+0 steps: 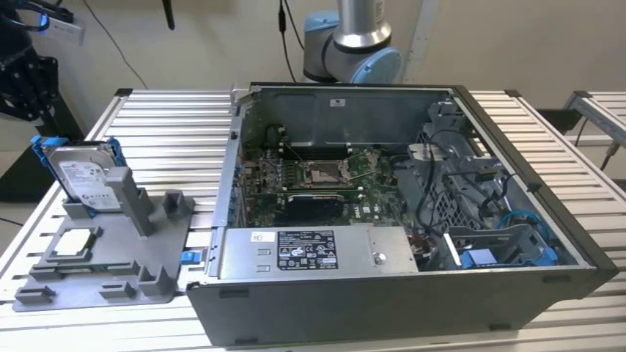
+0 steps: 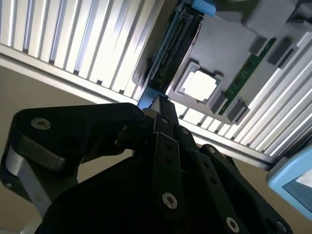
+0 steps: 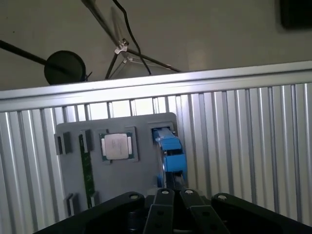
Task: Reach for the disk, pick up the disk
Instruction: 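Pick up the disk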
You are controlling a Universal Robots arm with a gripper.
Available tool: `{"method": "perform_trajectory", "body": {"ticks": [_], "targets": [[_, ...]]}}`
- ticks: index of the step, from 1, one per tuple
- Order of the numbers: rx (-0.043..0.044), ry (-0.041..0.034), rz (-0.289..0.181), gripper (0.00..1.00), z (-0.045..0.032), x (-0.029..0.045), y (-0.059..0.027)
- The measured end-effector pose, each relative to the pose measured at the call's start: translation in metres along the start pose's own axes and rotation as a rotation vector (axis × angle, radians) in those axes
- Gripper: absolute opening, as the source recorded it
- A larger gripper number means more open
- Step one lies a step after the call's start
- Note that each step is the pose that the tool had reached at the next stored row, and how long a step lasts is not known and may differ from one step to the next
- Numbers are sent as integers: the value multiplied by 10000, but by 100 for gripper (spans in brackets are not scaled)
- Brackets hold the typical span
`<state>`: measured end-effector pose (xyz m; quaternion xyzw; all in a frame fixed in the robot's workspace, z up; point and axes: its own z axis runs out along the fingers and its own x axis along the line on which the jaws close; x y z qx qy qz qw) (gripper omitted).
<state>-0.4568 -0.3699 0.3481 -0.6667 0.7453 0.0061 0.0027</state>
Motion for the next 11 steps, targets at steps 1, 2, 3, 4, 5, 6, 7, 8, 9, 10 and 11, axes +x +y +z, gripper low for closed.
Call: {"method": "perform_trajectory", "body": {"ticks": [1,2,3,4,5,6,7,8,9,10,11], "targets": [[0,0,-1,0,0,0,0],[0,0,-3,0,0,1,-1],[0,0,-3,0,0,1,0],[0,0,-4,0,0,1,-1],[0,0,-4,0,0,1,0],[0,0,-4,0,0,1,0],[0,0,-5,100,0,1,0],[0,0,-5,100,0,1,0],[0,0,-5,100,0,1,0],[0,0,-5,100,0,1,0],[0,0,-5,100,0,1,0]]}}
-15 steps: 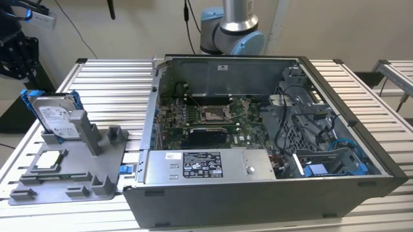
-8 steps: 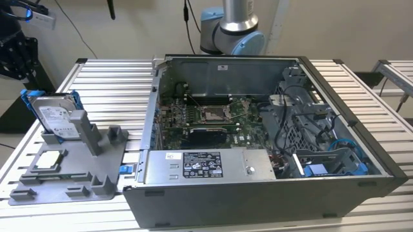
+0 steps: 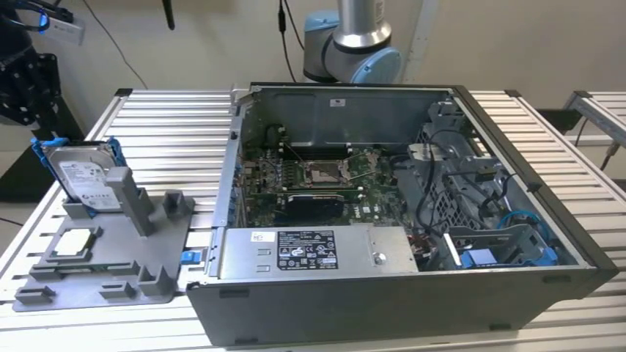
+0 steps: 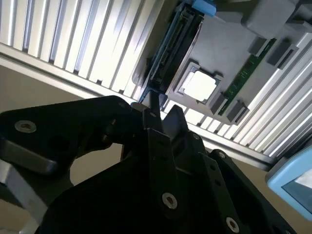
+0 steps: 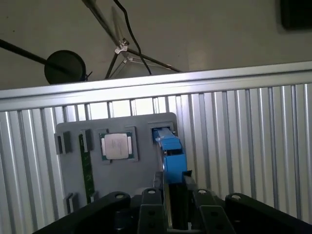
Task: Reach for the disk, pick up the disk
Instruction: 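Pick up the disk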
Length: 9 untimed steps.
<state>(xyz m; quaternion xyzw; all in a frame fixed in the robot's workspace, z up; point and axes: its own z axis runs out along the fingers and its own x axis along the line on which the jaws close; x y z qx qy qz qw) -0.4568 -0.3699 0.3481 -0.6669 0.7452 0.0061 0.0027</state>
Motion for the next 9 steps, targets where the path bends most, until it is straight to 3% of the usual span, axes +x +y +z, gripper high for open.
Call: {"method": "perform_trajectory", "body": {"ticks": [9], "targets": [[0,0,-3,100,0,0,0]]}}
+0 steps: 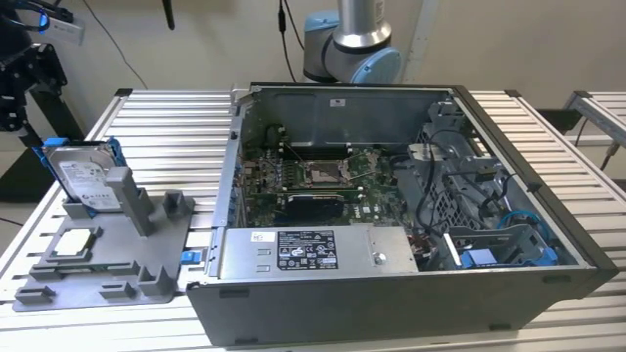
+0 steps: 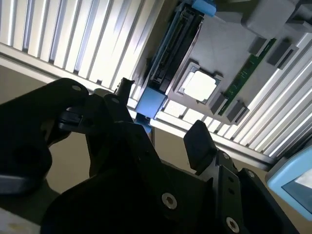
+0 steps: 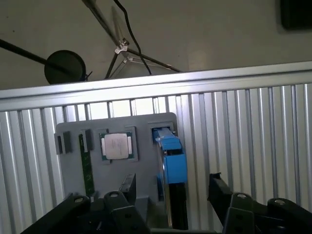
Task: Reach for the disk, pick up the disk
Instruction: 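Pick up the disk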
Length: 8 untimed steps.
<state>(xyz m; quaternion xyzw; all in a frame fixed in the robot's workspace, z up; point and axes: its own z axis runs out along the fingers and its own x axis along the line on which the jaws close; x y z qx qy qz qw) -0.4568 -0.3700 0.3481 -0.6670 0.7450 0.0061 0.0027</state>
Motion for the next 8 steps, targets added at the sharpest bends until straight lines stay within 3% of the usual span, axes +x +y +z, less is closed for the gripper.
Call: {"method": "perform_trajectory", "body": {"ticks": [4,8], "targets": [[3,-20,1,100,2,0,0],[2,-21,0,100,60,1,0]]}}
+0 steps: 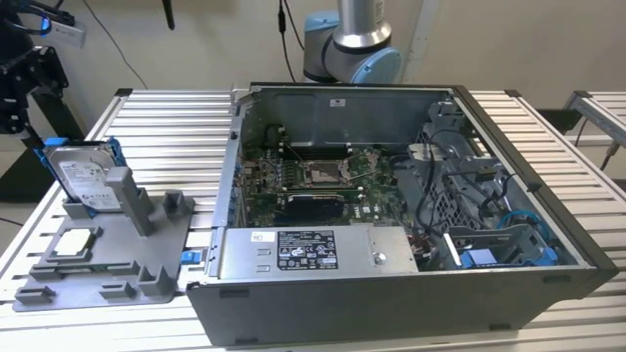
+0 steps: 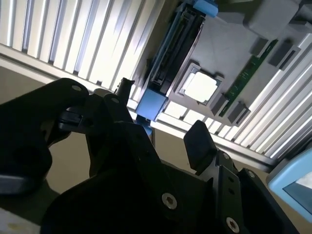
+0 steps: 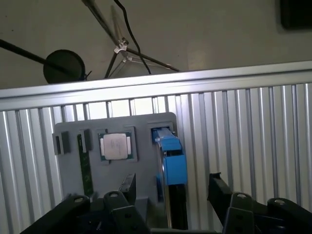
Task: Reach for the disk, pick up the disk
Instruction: 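Pick up the disk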
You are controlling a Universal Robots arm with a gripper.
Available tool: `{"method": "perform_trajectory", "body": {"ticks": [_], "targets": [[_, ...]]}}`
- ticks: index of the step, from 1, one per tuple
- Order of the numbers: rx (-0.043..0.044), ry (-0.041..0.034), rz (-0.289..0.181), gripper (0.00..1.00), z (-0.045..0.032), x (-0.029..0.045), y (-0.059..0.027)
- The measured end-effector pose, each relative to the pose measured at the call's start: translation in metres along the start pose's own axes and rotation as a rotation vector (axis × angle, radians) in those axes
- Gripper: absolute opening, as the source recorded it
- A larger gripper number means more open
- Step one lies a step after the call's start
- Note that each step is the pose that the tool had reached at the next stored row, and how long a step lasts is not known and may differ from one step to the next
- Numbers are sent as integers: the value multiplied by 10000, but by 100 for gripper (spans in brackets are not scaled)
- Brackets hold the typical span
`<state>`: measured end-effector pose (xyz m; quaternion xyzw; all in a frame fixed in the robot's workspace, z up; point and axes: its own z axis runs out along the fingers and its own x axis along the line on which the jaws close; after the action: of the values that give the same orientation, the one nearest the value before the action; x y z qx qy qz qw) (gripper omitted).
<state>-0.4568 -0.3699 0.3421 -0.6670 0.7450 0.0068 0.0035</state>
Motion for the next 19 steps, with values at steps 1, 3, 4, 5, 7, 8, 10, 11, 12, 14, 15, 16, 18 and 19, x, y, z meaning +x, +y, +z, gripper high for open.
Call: {"method": "perform_trajectory", "body": {"ticks": [1,3,4,5,7,8,10,11,12,14,15,16,18,19], "targets": [[0,0,-5,100,18,0,0],[2,-1,-24,100,55,0,-1],[3,0,-36,100,73,0,-1],[7,-1,-53,100,92,0,-1],[14,-1,-94,100,128,0,-1],[19,-1,-116,100,146,-1,-1],[39,-3,-181,100,182,-7,0],[49,-4,-218,100,199,-10,0],[60,-6,-256,100,219,-13,0],[71,-7,-312,100,254,-15,0],[73,-7,-331,100,272,-15,0],[72,-6,-344,100,291,-15,0],[73,-6,-362,100,328,-15,0],[72,-6,-372,100,345,-15,0]]}}
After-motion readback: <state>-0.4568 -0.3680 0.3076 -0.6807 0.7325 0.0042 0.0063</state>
